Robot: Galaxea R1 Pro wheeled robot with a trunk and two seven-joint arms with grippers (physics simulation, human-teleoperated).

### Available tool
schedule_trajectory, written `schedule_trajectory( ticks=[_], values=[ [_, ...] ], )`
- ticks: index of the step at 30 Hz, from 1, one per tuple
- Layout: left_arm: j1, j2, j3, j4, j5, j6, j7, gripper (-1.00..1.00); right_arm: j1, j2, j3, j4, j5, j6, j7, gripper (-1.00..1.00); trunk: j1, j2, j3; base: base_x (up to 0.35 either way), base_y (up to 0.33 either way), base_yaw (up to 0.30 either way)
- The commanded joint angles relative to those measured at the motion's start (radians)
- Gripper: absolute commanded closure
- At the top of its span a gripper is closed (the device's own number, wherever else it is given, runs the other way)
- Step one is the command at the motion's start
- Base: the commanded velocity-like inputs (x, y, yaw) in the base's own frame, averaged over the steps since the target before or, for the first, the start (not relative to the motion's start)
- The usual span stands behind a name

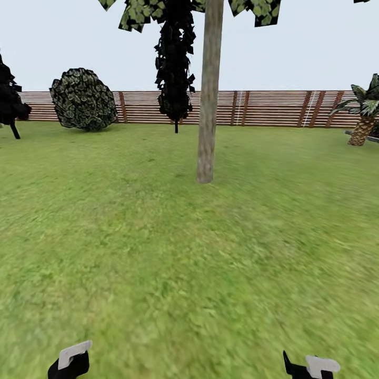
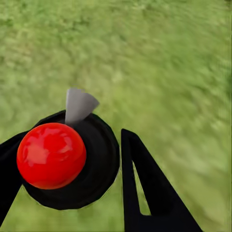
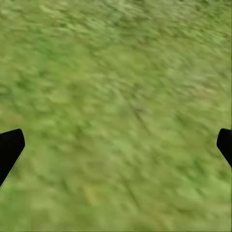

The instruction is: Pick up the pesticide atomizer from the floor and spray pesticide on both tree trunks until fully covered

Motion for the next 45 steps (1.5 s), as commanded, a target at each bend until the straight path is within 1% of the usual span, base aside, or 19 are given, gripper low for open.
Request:
schedule_trajectory(
  ticks=[1,45],
  values=[
    [-0.001,0.0,-0.002,0.0,0.004,-0.003,0.002,1.0,-0.001,0.0,0.001,0.001,-0.005,-0.003,0.0,-1.0,0.0,0.0,-0.001,0.338,0.0,0.0],
    [-0.001,0.0,-0.002,0.0,0.004,-0.003,0.002,1.0,-0.001,0.0,0.001,0.0,-0.005,-0.003,0.0,-1.0,0.0,0.0,-0.001,0.338,0.0,0.0]
  ],
)
